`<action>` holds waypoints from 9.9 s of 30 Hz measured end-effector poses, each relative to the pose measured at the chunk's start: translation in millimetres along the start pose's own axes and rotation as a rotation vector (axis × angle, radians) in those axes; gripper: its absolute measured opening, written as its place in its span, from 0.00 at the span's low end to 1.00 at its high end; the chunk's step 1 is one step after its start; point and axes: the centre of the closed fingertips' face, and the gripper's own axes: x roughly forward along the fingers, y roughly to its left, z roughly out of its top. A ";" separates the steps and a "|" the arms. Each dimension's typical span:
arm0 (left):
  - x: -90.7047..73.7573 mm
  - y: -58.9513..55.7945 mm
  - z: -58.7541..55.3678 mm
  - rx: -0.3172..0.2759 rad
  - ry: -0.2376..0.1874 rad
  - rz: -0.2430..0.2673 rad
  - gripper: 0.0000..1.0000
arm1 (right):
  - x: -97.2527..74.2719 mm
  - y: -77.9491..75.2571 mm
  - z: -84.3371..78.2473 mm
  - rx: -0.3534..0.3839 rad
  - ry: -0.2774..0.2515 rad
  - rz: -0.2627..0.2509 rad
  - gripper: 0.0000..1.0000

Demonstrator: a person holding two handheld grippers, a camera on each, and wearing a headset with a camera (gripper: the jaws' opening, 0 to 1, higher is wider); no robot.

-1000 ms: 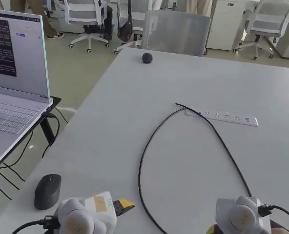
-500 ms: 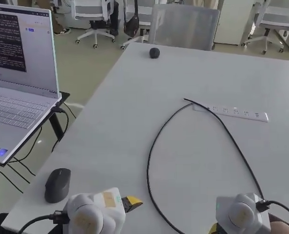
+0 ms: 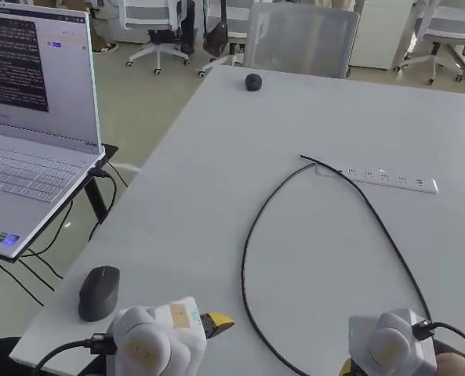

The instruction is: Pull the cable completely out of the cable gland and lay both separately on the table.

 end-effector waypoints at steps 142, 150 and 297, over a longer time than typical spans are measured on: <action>64.0 -68.4 92.0 0.118 -0.176 -0.380 0.15 | -162.2 41.5 58.3 -0.014 -0.234 0.158 0.16; 66.0 -69.9 89.6 0.161 -0.169 -0.373 0.15 | -151.9 44.1 59.9 0.014 -0.205 0.292 0.15; 63.6 -56.3 76.7 0.057 -0.132 -0.321 0.15 | -142.5 33.5 65.6 -0.341 -0.340 -0.356 0.34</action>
